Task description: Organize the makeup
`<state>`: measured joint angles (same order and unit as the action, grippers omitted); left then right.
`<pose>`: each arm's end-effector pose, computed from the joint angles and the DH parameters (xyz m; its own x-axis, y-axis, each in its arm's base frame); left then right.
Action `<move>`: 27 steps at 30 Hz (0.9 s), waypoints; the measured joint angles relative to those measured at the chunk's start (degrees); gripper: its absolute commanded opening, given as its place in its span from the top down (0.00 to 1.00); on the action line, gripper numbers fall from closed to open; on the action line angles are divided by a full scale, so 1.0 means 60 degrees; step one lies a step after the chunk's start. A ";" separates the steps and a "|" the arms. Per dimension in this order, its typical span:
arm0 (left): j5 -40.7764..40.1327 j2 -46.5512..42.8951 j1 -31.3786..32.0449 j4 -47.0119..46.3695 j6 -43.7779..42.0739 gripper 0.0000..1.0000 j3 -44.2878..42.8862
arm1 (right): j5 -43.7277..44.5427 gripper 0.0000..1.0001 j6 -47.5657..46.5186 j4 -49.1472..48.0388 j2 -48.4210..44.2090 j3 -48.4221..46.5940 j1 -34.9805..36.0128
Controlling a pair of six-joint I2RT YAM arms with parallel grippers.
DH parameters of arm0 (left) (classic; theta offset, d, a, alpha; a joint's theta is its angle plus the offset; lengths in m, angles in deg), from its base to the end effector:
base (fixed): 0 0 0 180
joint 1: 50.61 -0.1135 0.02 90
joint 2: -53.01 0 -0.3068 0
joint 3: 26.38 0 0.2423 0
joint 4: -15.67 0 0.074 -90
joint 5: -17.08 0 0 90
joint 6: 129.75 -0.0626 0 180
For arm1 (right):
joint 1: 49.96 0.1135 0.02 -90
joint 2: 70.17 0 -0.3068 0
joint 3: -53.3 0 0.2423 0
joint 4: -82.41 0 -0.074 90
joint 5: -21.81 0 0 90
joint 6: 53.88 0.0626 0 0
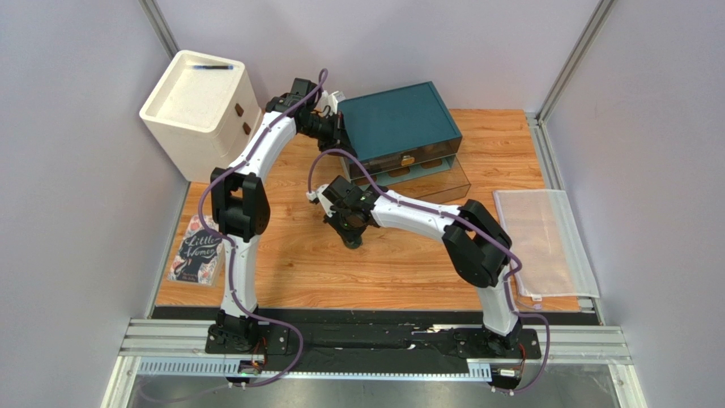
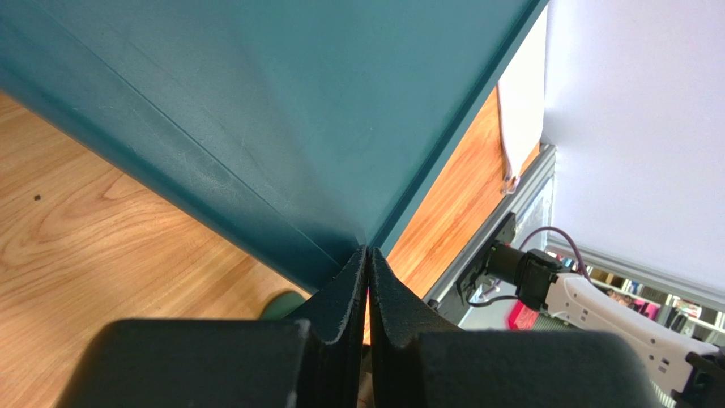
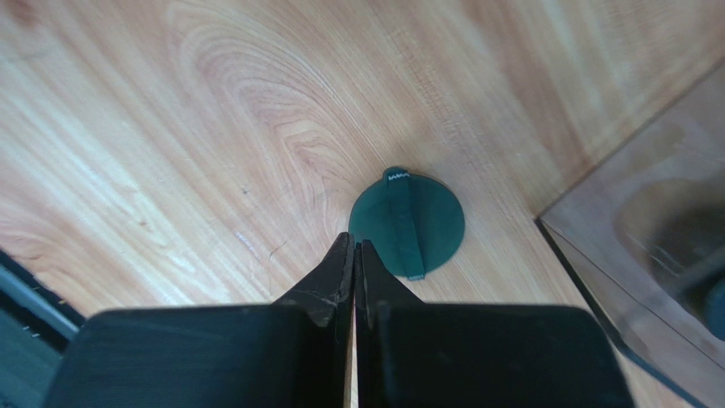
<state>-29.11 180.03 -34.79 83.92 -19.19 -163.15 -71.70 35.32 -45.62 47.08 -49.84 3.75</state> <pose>0.4748 -0.1796 0.2979 -0.9594 0.0084 -0.2819 0.2219 0.6394 -0.7362 0.2637 0.3656 0.2024 -0.5295 -0.7447 -0.4062 -0.8267 0.5604 0.0503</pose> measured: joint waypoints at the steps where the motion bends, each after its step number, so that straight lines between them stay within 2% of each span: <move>1: 0.0000 0.0000 -0.0004 0.0000 0.0000 0.90 0.0000 | 0.0036 1.00 0.0011 -0.0029 -0.0215 0.0036 0.0004; 6: 0.0011 0.0000 -0.0007 -0.0004 0.0000 0.90 0.0004 | 0.0437 1.00 0.0022 -0.0106 -0.1625 0.0302 0.0011; 7: 0.0011 0.0000 -0.0007 -0.0004 0.0000 0.90 0.0007 | 0.0543 0.94 0.0018 -0.0175 -0.1872 0.0302 0.0007; 8: 0.0015 0.0000 -0.0007 -0.0018 0.0000 0.90 0.0018 | 0.0663 0.83 0.0018 -0.0259 -0.2116 0.0306 0.0007; 10: 0.0044 0.0000 -0.0015 -0.0051 0.0004 0.90 0.0040 | 0.0801 0.55 0.0040 -0.0397 -0.2492 0.0295 -0.0036; 12: 0.0098 0.0000 -0.0025 -0.0084 0.0011 0.90 0.0076 | 0.0845 0.48 -0.0011 -0.0393 -0.2528 0.0211 -0.0069; 22: 0.0153 0.0000 -0.0040 -0.0106 0.0007 0.90 0.0098 | 0.0171 0.44 -0.0142 -0.0117 -0.0433 0.0474 -0.0135; 27: 0.0182 0.0000 -0.0047 -0.0124 0.0007 0.90 0.0113 | 0.0102 0.44 -0.0080 -0.0084 0.0025 0.0503 -0.0135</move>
<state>-28.02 180.03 -35.08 83.18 -19.15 -162.47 -71.09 34.84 -46.13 47.24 -46.82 2.94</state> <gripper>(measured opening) 0.097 0.553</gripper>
